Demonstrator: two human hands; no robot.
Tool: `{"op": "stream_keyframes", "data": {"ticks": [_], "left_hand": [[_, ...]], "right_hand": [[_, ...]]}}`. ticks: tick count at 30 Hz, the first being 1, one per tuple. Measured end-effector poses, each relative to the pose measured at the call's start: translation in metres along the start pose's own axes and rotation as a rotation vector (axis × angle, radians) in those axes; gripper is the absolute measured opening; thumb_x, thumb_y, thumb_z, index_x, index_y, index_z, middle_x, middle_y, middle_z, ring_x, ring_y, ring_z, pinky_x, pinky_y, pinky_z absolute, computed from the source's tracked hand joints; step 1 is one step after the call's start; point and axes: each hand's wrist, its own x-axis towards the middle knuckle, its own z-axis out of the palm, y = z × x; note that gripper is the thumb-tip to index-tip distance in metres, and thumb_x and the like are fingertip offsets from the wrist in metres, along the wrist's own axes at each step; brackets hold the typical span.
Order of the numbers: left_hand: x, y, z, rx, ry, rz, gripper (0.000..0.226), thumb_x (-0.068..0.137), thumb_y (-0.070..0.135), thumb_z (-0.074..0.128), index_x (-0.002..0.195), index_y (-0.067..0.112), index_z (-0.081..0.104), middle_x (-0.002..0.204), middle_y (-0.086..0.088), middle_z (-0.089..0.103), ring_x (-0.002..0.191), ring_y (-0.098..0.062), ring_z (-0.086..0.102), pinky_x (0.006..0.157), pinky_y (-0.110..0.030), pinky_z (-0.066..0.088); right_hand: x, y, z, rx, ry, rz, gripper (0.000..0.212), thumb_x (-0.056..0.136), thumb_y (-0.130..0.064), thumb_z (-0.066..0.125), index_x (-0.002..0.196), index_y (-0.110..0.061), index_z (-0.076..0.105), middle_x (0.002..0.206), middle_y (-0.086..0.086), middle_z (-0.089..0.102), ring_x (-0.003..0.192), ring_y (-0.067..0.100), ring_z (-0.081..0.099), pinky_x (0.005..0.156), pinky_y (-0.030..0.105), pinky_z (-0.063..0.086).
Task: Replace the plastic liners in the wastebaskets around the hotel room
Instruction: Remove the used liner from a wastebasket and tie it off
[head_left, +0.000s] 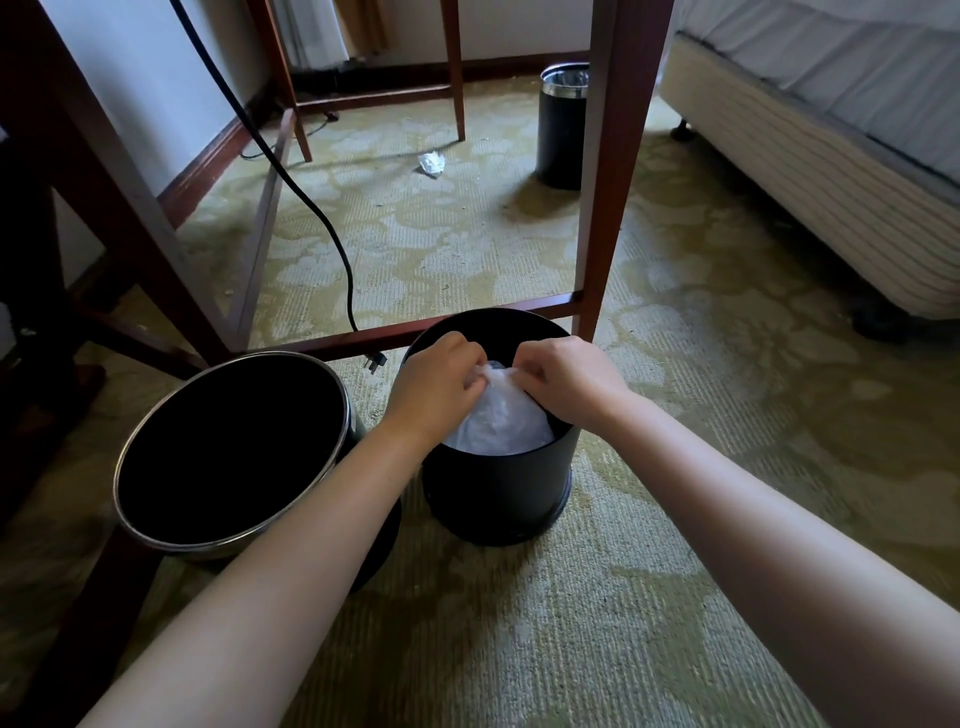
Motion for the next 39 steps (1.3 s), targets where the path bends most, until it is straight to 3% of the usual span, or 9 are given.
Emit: {"op": "stream_keyframes", "data": {"ticks": [4,9,13,20,27,35,39], "left_hand": [[-0.001,-0.002,-0.004,0.079,-0.007,-0.03,0.017,0.092,0.02,0.051,0.099,0.012,0.064,0.091,-0.002,0.059,0.082,-0.021,0.057,0.064,-0.028,0.033],[-0.006,-0.012,-0.009,0.08,-0.021,-0.018,0.02,0.094,0.018,0.049,0.081,0.006,0.058,0.079,-0.006,0.056,0.074,-0.026,0.055,0.066,-0.041,0.044],[-0.003,-0.027,-0.015,0.162,-0.038,-0.037,0.021,0.095,0.021,0.051,0.081,0.008,0.059,0.08,-0.007,0.057,0.074,-0.028,0.055,0.066,-0.04,0.043],[-0.013,-0.051,-0.023,0.246,-0.114,-0.173,0.023,0.097,0.021,0.049,0.076,0.011,0.05,0.079,-0.006,0.05,0.075,-0.029,0.053,0.064,-0.038,0.039],[-0.008,-0.039,-0.021,0.215,-0.056,-0.232,0.022,0.094,0.018,0.046,0.071,0.016,0.045,0.072,0.0,0.049,0.068,-0.023,0.049,0.055,-0.033,0.033],[0.008,-0.016,-0.042,0.057,-0.001,-0.203,0.014,0.091,0.016,0.052,0.085,0.012,0.065,0.08,0.0,0.061,0.075,-0.021,0.055,0.064,-0.034,0.044],[0.03,0.0,-0.07,0.009,-0.029,-0.176,0.016,0.09,0.016,0.052,0.087,0.012,0.067,0.081,0.0,0.063,0.076,-0.02,0.058,0.067,-0.036,0.05]], "right_hand": [[-0.002,0.001,0.005,-0.159,0.136,-0.139,0.024,0.089,-0.02,0.053,0.072,-0.008,0.065,0.077,0.005,0.062,0.076,0.03,0.057,0.059,0.036,0.046],[-0.007,0.01,0.004,-0.229,0.305,-0.19,0.017,0.078,-0.012,0.062,0.061,-0.01,0.063,0.068,0.003,0.062,0.064,0.028,0.057,0.052,0.03,0.046],[-0.016,0.028,0.0,-0.277,0.31,-0.136,0.019,0.066,0.001,0.077,0.062,-0.01,0.062,0.066,0.004,0.06,0.061,0.029,0.057,0.049,0.028,0.042],[-0.031,0.058,-0.003,-0.367,0.311,-0.002,0.015,0.07,-0.003,0.076,0.064,-0.013,0.066,0.067,0.002,0.061,0.06,0.029,0.055,0.051,0.026,0.035],[-0.027,0.05,0.001,-0.22,0.385,0.047,0.017,0.075,-0.002,0.071,0.062,-0.01,0.065,0.065,0.005,0.059,0.059,0.03,0.056,0.048,0.025,0.036],[-0.011,0.03,-0.016,-0.06,0.425,0.105,0.022,0.092,-0.012,0.057,0.073,-0.009,0.069,0.078,0.004,0.064,0.066,0.029,0.059,0.05,0.03,0.043],[-0.001,0.02,-0.05,0.029,0.499,0.121,0.02,0.093,-0.015,0.059,0.081,-0.009,0.073,0.085,0.004,0.068,0.069,0.028,0.061,0.054,0.032,0.047]]}}
